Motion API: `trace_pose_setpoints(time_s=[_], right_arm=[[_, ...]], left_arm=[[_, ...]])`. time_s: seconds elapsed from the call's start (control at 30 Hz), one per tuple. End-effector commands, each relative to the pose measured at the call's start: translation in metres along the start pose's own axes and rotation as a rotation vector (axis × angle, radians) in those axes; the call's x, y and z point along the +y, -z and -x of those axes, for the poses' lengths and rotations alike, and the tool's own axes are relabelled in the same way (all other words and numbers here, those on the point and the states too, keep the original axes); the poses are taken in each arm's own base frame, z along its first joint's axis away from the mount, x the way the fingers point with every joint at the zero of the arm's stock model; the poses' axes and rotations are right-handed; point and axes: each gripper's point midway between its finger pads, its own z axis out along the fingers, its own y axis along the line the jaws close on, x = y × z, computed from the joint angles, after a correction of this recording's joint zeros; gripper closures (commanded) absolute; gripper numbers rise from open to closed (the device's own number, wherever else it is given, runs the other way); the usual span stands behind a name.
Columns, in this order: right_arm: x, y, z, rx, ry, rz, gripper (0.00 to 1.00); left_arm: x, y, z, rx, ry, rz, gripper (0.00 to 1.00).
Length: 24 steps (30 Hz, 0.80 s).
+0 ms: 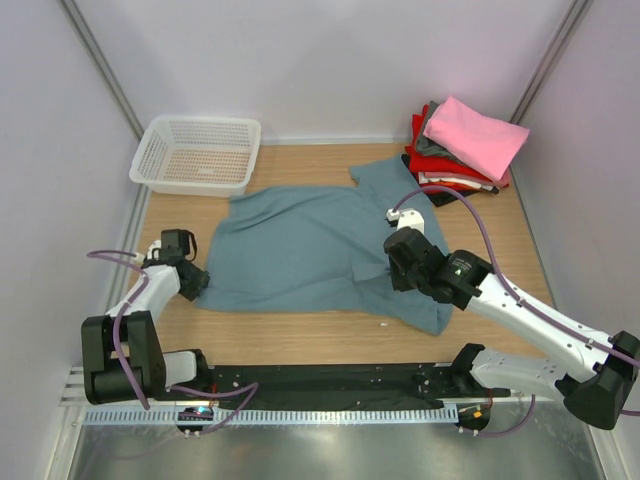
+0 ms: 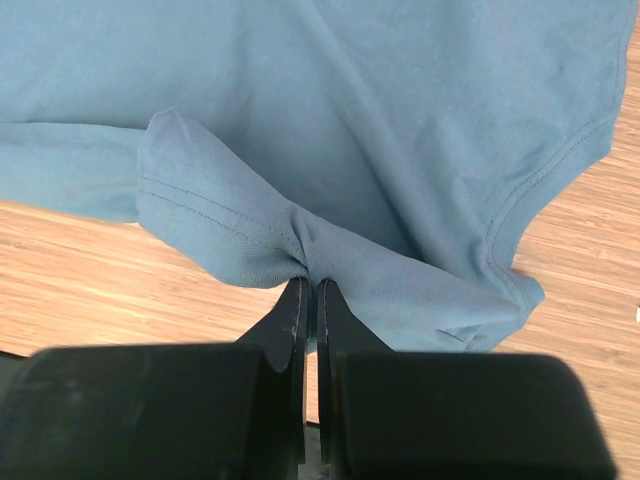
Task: Fold and stack the t-shirts
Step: Fold the tshirt
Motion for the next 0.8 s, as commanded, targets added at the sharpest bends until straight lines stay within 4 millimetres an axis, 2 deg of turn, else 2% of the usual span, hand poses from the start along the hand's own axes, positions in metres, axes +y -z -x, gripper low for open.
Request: trace_pose_setpoints(time_s=[0.0, 0.13, 0.2, 0.37, 0.4, 0.5, 0.57, 0.67, 0.77], right_arm=[[0.002, -0.001, 0.007, -0.033, -0.002, 0.011, 0.99], [0.001, -0.002, 0.006, -0.028, 0.0, 0.005, 0.99], [0.001, -0.001, 0.006, -0.028, -0.001, 0.004, 0.99], [0.0, 0.005, 0.007, -0.026, -0.013, 0.007, 0.99], [0.0, 0.006, 0.007, -0.026, -0.015, 0.009, 0.99], [0.0, 0.008, 0.004, -0.018, -0.021, 0.018, 0.99], [0.0, 0.008, 0.002, -0.016, -0.027, 0.018, 0.99], [-0.002, 0.008, 0.0, -0.01, -0.027, 0.012, 0.99], [-0.003, 0.011, -0.001, -0.01, -0.03, 0.013, 0.99]], left_arm=[[-0.013, 0.0, 0.009, -0.021, 0.006, -0.055, 0.68], [-0.015, 0.003, 0.011, -0.032, -0.001, -0.072, 0.93], [-0.017, 0.007, 0.013, -0.043, 0.0, -0.085, 1.0], [-0.018, 0.022, 0.018, -0.044, -0.007, -0.088, 1.0], [-0.015, 0.026, 0.017, -0.04, -0.009, -0.083, 0.98], [-0.015, 0.031, 0.015, -0.034, -0.017, -0.094, 0.86], [-0.014, 0.031, 0.012, -0.027, -0.017, -0.101, 0.84], [-0.01, 0.03, 0.006, -0.017, -0.019, -0.102, 0.85], [-0.009, 0.029, 0.003, -0.014, -0.026, -0.111, 0.97]])
